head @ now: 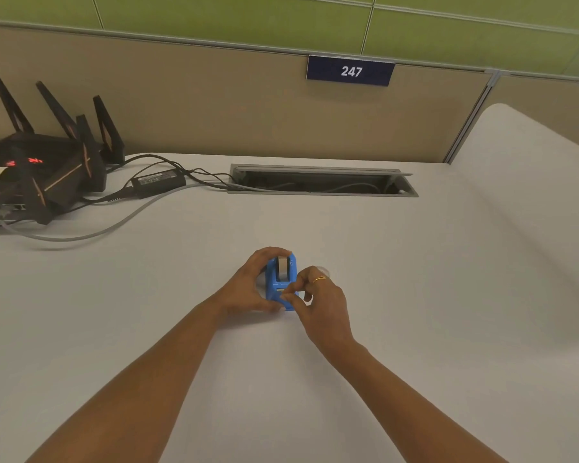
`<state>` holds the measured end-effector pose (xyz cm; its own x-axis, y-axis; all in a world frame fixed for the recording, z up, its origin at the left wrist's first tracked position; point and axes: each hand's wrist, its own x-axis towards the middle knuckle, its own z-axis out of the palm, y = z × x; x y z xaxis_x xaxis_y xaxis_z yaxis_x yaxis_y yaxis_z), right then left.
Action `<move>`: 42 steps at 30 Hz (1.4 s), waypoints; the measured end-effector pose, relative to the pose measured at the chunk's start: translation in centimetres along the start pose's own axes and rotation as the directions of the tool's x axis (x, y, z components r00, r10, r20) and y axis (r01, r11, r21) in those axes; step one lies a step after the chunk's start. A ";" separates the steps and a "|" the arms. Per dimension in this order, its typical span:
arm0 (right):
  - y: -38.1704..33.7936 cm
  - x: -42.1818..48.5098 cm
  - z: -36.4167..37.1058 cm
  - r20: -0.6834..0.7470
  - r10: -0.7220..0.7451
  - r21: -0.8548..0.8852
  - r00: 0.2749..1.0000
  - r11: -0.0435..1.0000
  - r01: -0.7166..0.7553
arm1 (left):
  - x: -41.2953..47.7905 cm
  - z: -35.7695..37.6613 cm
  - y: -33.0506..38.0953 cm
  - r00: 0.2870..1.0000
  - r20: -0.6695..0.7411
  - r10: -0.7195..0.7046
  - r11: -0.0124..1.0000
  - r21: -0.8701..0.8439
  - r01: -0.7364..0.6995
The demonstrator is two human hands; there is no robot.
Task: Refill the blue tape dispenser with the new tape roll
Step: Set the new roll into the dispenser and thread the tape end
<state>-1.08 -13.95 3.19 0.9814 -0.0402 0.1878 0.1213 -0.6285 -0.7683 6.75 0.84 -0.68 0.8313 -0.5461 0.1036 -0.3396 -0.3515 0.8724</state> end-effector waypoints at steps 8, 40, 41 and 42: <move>0.7 -0.3 0.7 -0.080 -0.047 -0.086 0.996 0.996 0.040 | -0.2 0.0 0.6 1.000 -0.001 0.011 1.000 0.007 -0.011; 4.8 -1.0 1.2 0.053 -0.605 -0.612 0.795 0.609 0.505 | -0.2 0.1 0.5 0.998 0.006 -0.060 0.997 0.051 0.060; 4.9 -1.1 1.2 0.052 -0.609 -0.608 0.792 0.609 0.509 | -0.2 0.1 0.6 0.998 0.010 -0.058 0.997 0.052 0.058; 4.9 -1.1 1.1 0.057 -0.609 -0.606 0.791 0.609 0.512 | -0.2 0.1 0.7 0.998 0.012 -0.060 0.997 0.059 0.060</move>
<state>-1.37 -16.14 -1.48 0.7113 0.3954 0.5811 0.4865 -0.8737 -0.0011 6.27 0.66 -0.17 0.8450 -0.5328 0.0451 -0.3146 -0.4273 0.8476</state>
